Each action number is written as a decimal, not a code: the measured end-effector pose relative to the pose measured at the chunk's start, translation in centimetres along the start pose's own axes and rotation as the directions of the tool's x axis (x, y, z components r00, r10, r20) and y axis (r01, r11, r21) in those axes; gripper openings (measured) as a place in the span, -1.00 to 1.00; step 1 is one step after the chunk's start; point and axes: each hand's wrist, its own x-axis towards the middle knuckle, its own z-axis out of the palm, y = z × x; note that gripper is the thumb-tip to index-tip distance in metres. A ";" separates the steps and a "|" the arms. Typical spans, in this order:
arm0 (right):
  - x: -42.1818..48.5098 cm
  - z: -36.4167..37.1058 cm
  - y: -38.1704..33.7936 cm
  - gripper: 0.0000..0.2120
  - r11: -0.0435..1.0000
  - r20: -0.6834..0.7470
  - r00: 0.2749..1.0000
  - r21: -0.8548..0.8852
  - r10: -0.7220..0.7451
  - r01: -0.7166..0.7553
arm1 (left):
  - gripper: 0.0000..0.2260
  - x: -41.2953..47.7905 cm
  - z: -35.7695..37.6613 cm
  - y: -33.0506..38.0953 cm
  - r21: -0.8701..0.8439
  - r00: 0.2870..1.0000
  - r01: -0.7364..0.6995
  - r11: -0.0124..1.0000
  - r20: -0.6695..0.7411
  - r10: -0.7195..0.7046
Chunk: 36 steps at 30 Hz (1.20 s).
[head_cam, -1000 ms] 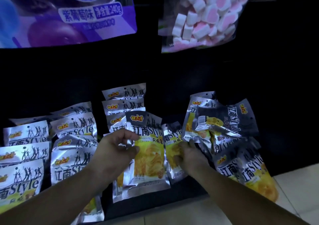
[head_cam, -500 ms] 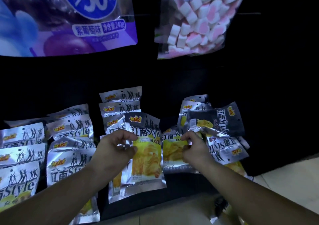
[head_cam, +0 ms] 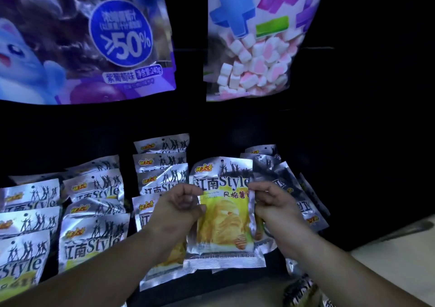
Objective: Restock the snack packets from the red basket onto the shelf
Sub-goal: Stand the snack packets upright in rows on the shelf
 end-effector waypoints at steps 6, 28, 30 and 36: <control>0.0 -0.7 -0.3 -0.47 0.997 -0.062 0.998 0.076 -0.010 0.014 | -0.79 0.2 1.6 -0.1 -0.053 0.996 0.076 0.996 0.060 -0.073; 0.6 1.0 1.3 -0.37 0.955 0.226 0.965 -0.232 -0.135 0.188 | -0.59 0.4 2.1 -0.8 0.160 0.999 -0.032 0.987 0.009 0.031; 1.0 1.1 1.3 -0.28 0.941 0.208 0.968 -0.278 -0.137 0.193 | -0.56 0.7 1.9 -0.5 0.124 0.999 -0.033 0.992 0.016 0.031; 4.5 2.4 -0.1 -0.23 0.934 0.076 0.968 -0.257 -0.237 0.249 | -0.64 1.3 0.8 0.2 0.045 0.998 -0.021 0.999 -0.061 0.024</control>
